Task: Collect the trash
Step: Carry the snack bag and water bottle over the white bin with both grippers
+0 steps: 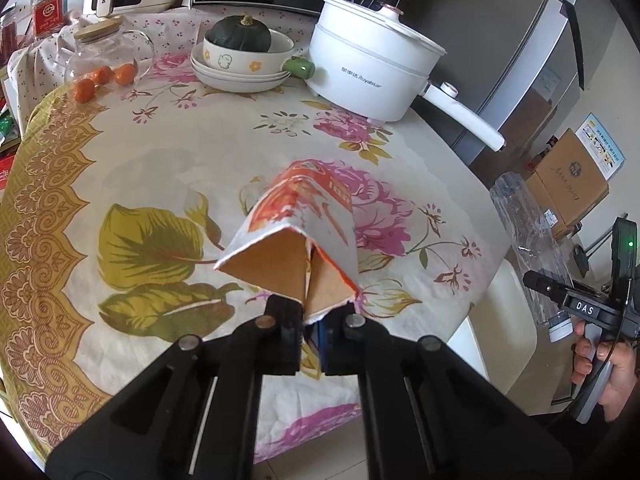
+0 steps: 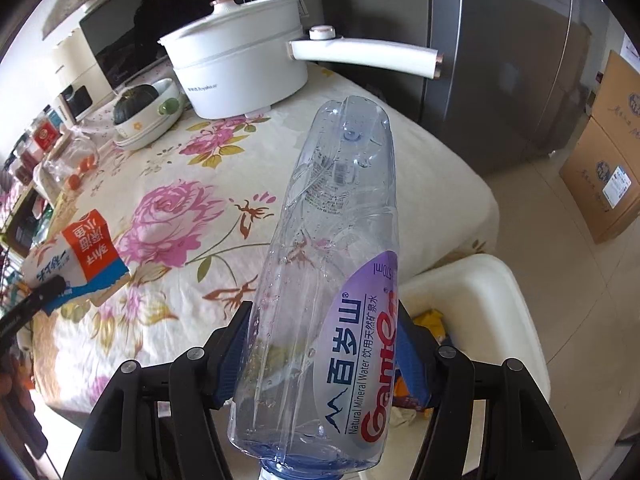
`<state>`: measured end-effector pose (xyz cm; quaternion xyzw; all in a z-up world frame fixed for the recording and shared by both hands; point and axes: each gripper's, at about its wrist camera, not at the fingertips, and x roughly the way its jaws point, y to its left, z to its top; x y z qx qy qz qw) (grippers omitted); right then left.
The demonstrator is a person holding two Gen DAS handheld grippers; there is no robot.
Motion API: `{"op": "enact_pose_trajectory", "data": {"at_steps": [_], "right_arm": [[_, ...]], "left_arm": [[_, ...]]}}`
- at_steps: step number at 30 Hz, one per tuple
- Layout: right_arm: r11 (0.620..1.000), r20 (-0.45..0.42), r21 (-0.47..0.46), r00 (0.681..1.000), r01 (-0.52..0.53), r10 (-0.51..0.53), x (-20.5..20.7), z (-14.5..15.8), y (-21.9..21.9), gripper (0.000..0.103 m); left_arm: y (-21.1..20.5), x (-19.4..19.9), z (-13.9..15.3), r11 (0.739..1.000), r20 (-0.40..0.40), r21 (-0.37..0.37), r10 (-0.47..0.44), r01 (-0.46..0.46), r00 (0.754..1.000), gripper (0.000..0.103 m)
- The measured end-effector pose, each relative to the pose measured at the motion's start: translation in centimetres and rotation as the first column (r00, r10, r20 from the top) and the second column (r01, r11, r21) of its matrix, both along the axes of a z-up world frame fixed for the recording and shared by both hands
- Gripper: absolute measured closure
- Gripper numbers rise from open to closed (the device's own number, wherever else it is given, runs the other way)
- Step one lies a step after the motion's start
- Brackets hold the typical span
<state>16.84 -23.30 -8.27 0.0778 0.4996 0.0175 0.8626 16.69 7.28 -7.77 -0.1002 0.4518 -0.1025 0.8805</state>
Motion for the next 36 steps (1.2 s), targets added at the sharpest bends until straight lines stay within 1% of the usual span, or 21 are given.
{"op": "enact_pose_trajectory", "data": {"at_steps": [2, 4, 6, 7, 9, 13, 16, 20, 23, 28, 33, 34, 36], "right_arm": [[1.0, 0.005, 0.011, 1.0, -0.001, 0.001, -1.0, 0.5, -0.9, 0.037], [0.998, -0.002, 0.061, 1.0, 0.007, -0.007, -1.6, 1.1, -1.8, 0.037], [0.996, 0.01, 0.087, 1.0, -0.001, 0.0, -2.1, 1.7, -2.3, 0.037], [0.996, 0.011, 0.091, 1.0, -0.004, 0.003, -2.4, 2.1, -2.5, 0.037], [0.994, 0.009, 0.104, 1.0, -0.01, 0.009, -2.9, 2.5, -3.0, 0.037], [0.995, 0.011, 0.1, 1.0, -0.013, 0.012, -4.0, 3.2, -4.3, 0.037], [0.996, -0.001, 0.093, 1.0, -0.012, 0.012, -5.0, 3.1, -5.4, 0.037], [0.996, -0.04, 0.085, 0.999, -0.006, 0.01, -6.7, 2.1, -7.5, 0.037], [0.997, -0.083, 0.082, 0.997, 0.008, -0.001, -8.0, 0.7, -9.2, 0.037], [0.997, -0.156, 0.062, 0.987, 0.042, -0.032, -9.7, -2.0, -12.3, 0.037], [0.997, -0.191, 0.058, 0.981, 0.046, -0.034, -10.4, -3.2, -13.7, 0.037], [0.997, -0.196, 0.057, 0.98, 0.045, -0.033, -10.4, -3.4, -13.8, 0.037], [0.998, -0.207, 0.053, 0.978, 0.042, -0.03, -10.5, -3.7, -14.0, 0.037]], "left_arm": [[-0.6, -0.8, 0.5, 1.0, 0.013, -0.015, -0.016, 0.016, 1.0, 0.097], [-1.3, -1.3, 0.7, 0.999, 0.019, -0.023, -0.032, 0.033, 0.999, 0.097], [-2.1, -1.8, 1.0, 0.998, 0.022, -0.049, -0.046, 0.047, 0.999, 0.097], [-2.7, -2.0, 1.2, 0.996, 0.028, -0.066, -0.062, 0.063, 0.998, 0.097], [-4.2, -2.3, 1.6, 0.993, 0.041, -0.069, -0.098, 0.101, 0.994, 0.097], [-8.4, -2.8, 1.9, 0.978, 0.057, -0.066, -0.197, 0.2, 0.979, 0.097], [-11.7, -3.1, 1.7, 0.961, 0.052, -0.066, -0.267, 0.27, 0.962, 0.097], [-15.7, -3.2, 1.2, 0.935, 0.037, -0.073, -0.346, 0.347, 0.938, 0.097], [-18.9, -3.3, 0.4, 0.912, 0.02, -0.065, -0.404, 0.405, 0.914, 0.097], [-23.3, -3.6, -1.4, 0.879, -0.023, -0.05, -0.476, 0.475, 0.879, 0.097], [-26.2, -3.5, -3.3, 0.863, -0.065, -0.029, -0.505, 0.504, 0.861, 0.097], [-26.7, -3.6, -3.7, 0.856, -0.066, -0.013, -0.517, 0.517, 0.854, 0.094], [-27.2, -3.4, -4.5, 0.846, -0.091, 0.006, -0.53, 0.533, 0.843, 0.076]]}}
